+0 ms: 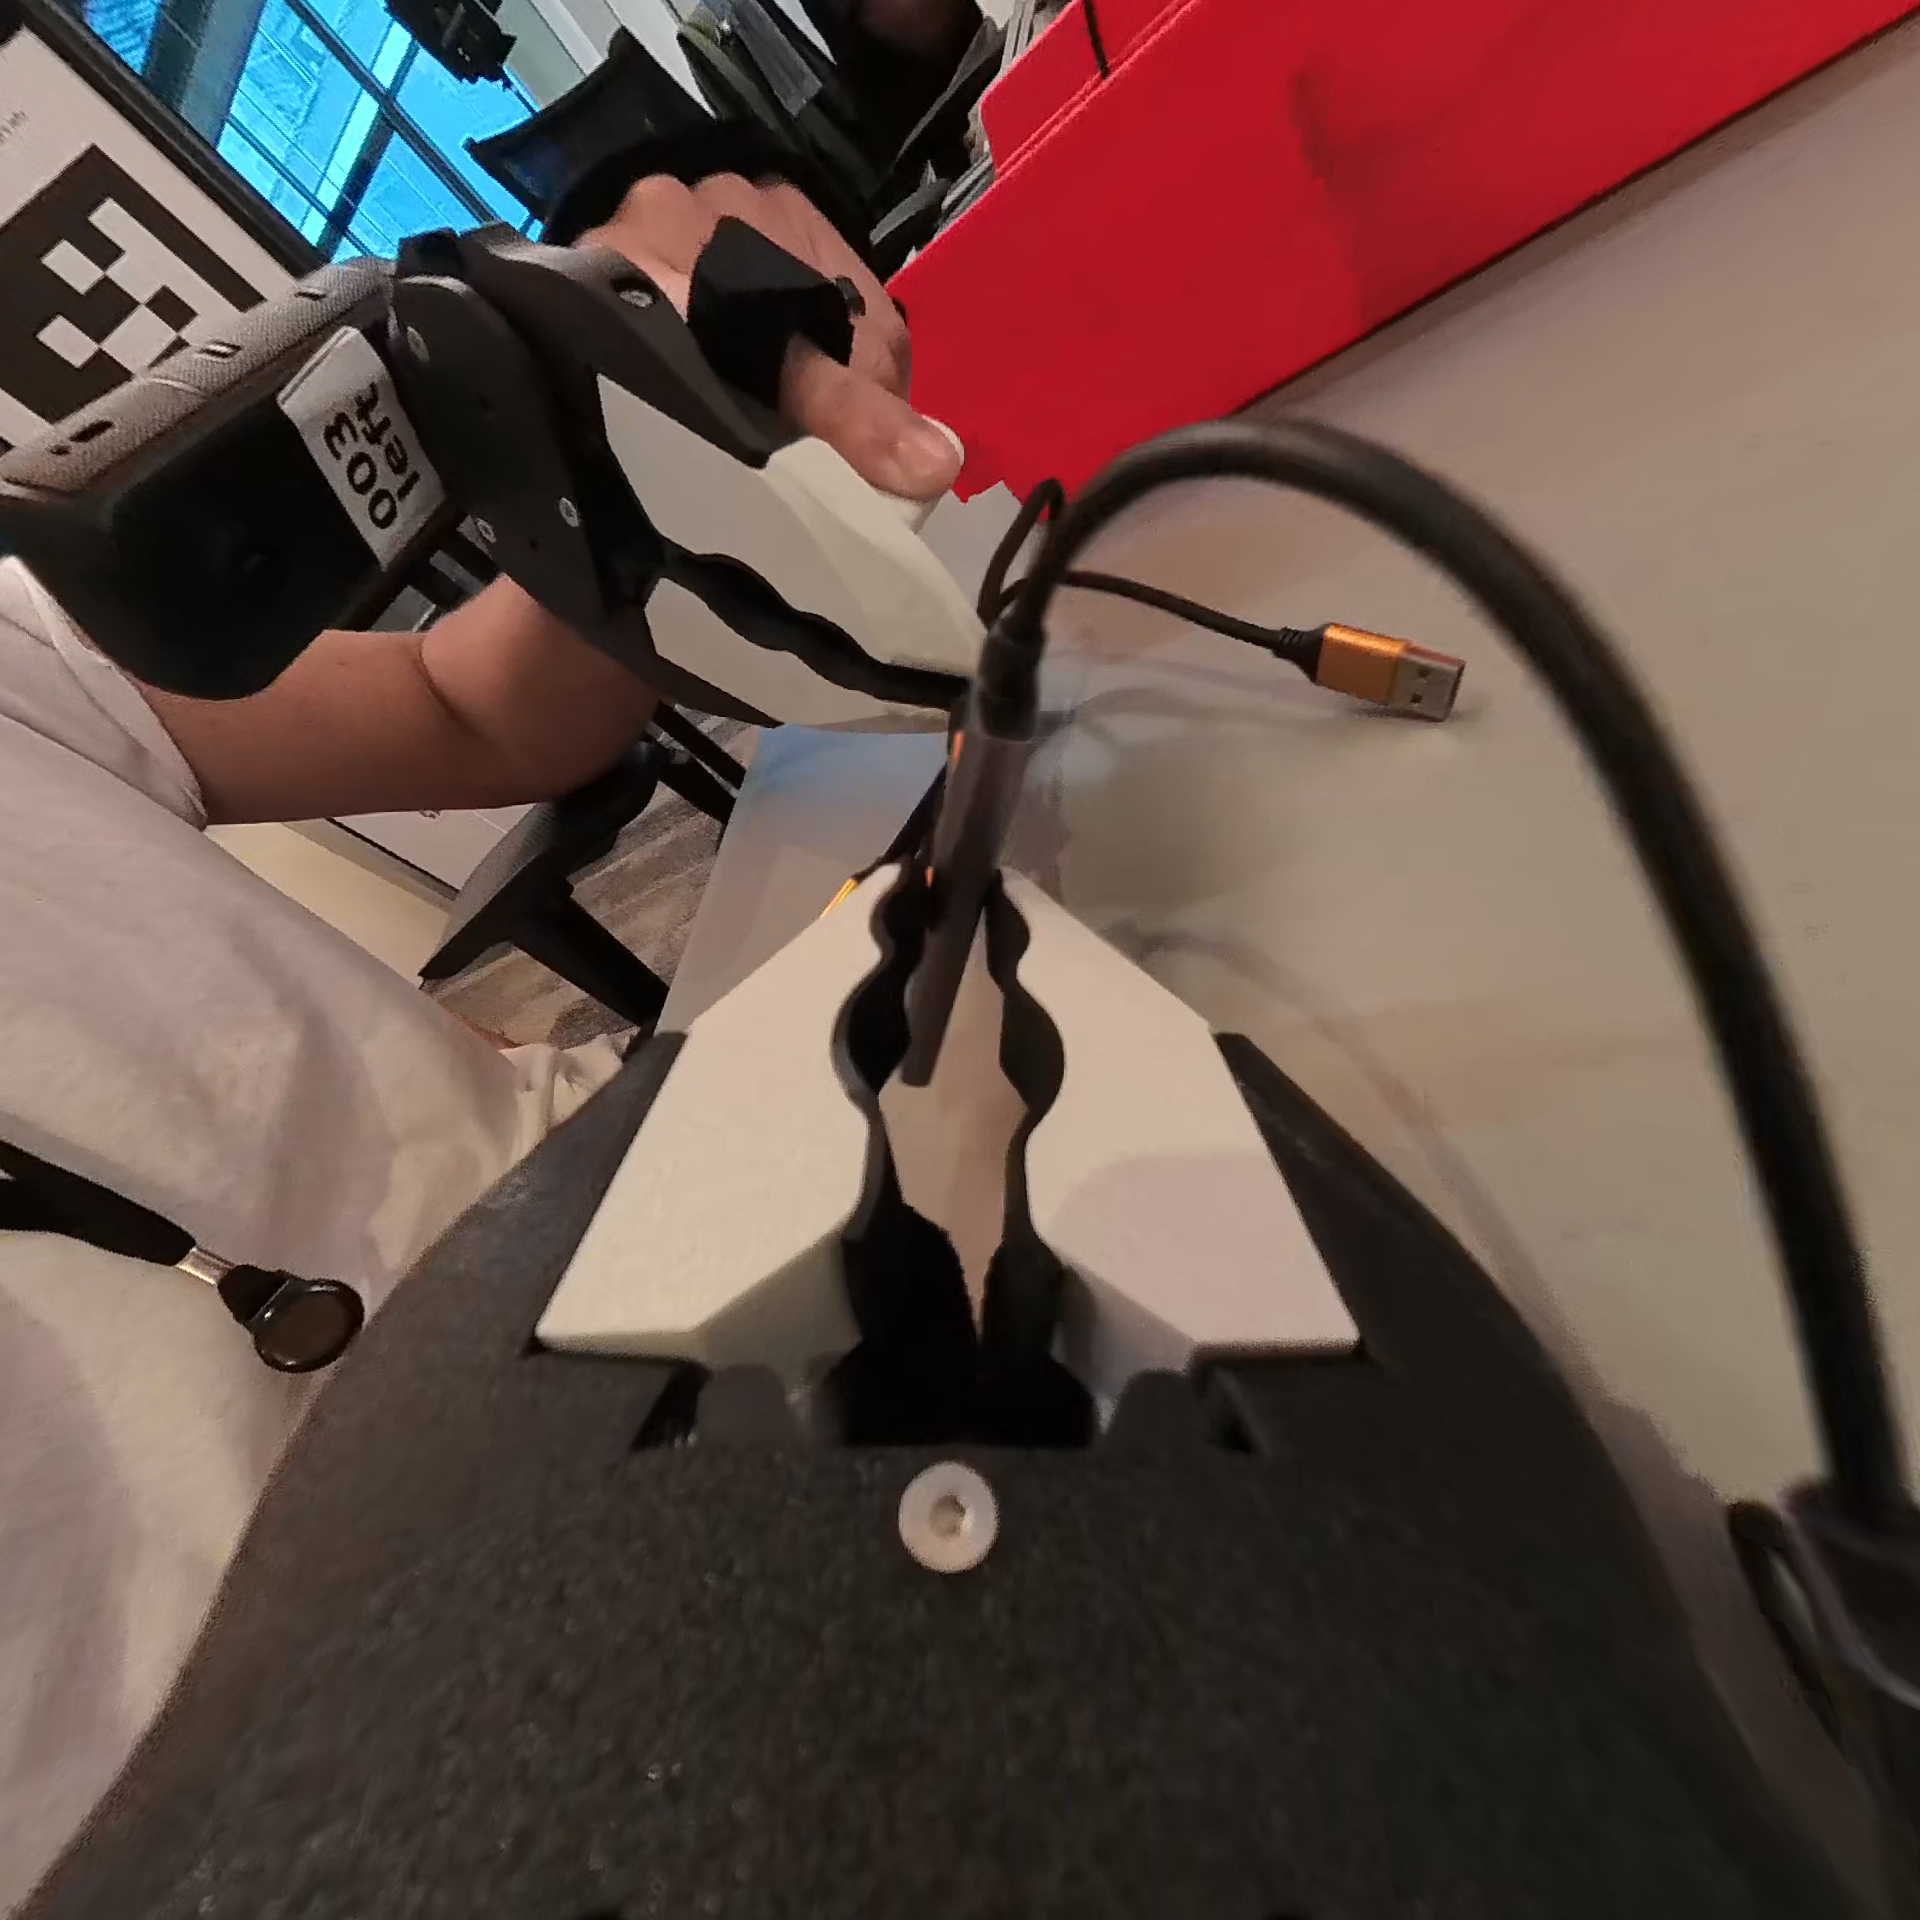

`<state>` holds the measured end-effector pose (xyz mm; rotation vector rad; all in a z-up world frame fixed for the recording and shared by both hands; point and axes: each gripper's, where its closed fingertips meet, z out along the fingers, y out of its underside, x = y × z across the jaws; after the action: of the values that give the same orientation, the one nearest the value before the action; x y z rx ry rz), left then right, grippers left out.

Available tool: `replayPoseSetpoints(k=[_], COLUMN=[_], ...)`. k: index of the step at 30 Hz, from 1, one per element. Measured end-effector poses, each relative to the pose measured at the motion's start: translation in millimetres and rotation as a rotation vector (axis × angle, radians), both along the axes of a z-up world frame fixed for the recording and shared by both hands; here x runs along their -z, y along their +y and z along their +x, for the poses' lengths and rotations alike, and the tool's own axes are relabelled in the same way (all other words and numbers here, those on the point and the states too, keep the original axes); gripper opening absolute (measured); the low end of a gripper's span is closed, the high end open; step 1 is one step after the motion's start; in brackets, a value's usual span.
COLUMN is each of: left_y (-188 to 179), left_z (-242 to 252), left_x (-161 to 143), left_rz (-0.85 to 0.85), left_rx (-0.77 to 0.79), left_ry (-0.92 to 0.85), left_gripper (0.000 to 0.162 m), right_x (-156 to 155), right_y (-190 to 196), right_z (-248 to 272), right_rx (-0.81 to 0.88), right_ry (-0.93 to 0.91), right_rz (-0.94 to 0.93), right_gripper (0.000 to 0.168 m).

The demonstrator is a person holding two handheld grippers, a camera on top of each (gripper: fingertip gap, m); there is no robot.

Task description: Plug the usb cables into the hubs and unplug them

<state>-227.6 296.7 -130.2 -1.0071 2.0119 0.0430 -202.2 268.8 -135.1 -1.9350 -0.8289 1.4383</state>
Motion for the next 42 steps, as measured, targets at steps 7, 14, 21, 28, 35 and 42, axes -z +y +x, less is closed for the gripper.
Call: replayPoseSetpoints(k=[7, 14, 21, 28, 35, 42], left_y=[4, 16, 46, 2, -17, -13], left_z=[0, 5, 0, 1, 51, 69], left_x=[0, -15, -85, -97, -67, -70], left_rz=[0.053, 0.196, 0.08, -0.74, -1.219, -1.226], left_rx=[-0.035, -0.087, -0.361, -0.423, -0.274, -0.135], left_ry=[0.028, -0.005, -0.382, -0.885, -0.924, -0.979], left_gripper=[0.003, 0.004, 0.041, 0.048, 0.06, 0.024], right_x=[9, -1, -31, -71, -87, -91], right_y=[-4, 11, 34, 47, 32, 24], right_z=[-9, -7, 15, 44, 42, 33], right_rx=[-0.002, 0.093, 0.251, 0.37, 0.294, 0.265], right_ry=[-0.084, -0.077, 0.097, 0.424, 0.533, 0.56], right_rz=[0.078, 0.179, 0.209, 0.181, 0.23, 0.252], right_gripper=[0.007, 0.008, 0.007, 0.007, 0.007, 0.007])
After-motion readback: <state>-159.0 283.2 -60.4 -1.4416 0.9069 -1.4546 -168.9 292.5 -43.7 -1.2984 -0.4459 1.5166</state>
